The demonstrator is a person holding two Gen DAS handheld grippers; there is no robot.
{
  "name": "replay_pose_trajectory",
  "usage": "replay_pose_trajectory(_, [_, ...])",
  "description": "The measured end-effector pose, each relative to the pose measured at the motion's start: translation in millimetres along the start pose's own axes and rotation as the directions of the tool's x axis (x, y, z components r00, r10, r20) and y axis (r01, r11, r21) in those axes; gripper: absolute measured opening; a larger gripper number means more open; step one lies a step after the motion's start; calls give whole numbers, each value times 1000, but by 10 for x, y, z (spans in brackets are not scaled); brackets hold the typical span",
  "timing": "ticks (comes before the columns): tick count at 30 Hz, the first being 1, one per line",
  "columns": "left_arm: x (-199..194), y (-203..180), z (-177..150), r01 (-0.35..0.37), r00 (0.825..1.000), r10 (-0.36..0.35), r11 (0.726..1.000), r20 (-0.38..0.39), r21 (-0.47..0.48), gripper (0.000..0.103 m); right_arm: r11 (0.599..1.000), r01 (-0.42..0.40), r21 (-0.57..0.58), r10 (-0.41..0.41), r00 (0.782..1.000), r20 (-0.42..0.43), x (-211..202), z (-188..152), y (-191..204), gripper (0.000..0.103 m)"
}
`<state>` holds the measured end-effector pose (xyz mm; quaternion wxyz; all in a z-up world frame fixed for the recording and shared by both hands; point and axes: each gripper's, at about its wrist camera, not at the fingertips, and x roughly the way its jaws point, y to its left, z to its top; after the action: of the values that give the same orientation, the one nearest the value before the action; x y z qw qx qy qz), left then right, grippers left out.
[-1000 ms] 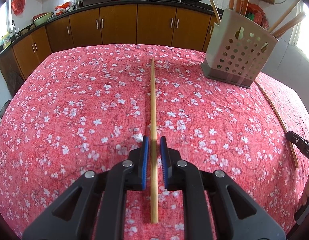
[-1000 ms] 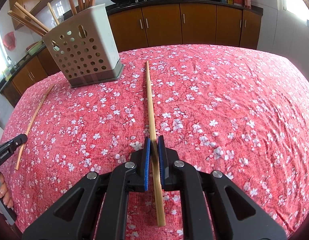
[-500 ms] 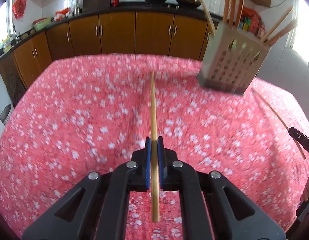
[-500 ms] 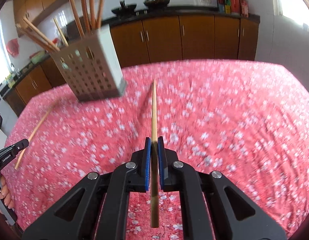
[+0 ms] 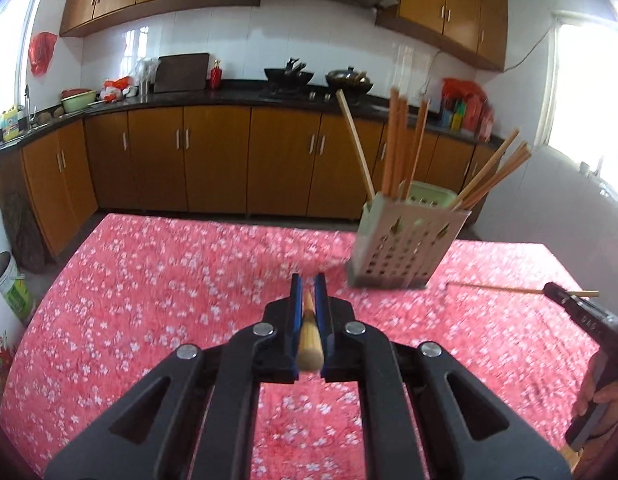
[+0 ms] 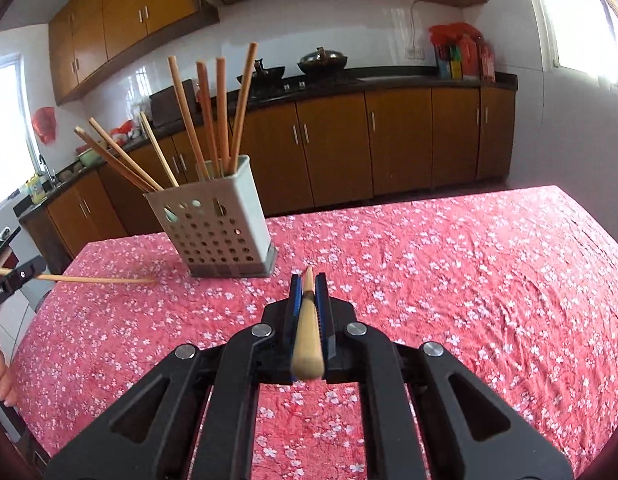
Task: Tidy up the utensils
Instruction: 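Lift both held chopsticks and carry them above the perforated holder, then open both tools to drop the chopsticks into the holder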
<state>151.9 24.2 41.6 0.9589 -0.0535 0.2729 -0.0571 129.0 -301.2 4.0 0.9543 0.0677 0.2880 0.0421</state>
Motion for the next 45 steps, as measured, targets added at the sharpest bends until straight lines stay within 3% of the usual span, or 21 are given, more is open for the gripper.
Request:
replay_pose_trajectory(13, [-69, -97, 214, 18, 999, -20, 999, 44, 27, 7, 1000, -10, 3, 10, 994, 112, -141, 225, 100, 7])
replay_pose_trajectory(16, [-129, -135, 318, 54, 997, -56, 998, 49, 37, 7, 999, -44, -8, 45, 988, 149, -248, 358, 195, 7])
replay_pose_trajectory(23, [-373, -383, 654, 150, 985, -159, 982, 72, 111, 7, 982, -180, -52, 187, 954, 235, -593, 768, 467, 7])
replay_pose_trajectory(27, [-508, -508, 842, 211, 971, -223, 970, 90, 124, 7, 973, -204, -106, 227, 932, 283, -741, 917, 626, 7])
replay_pose_trajectory(32, [-538, -674, 1071, 213, 964, -231, 967, 130, 140, 7, 969, -202, -140, 238, 916, 322, -742, 1092, 768, 7])
replay_pose_trajectory(38, [-360, -901, 1350, 173, 970, -200, 968, 137, 184, 7, 974, -161, -157, 203, 929, 311, -538, 1264, 851, 7])
replay_pose_trajectory(45, [159, -1058, 1435, 140, 989, -149, 966, 23, 216, 7, 981, -124, -148, 154, 964, 215, -140, 1318, 829, 7])
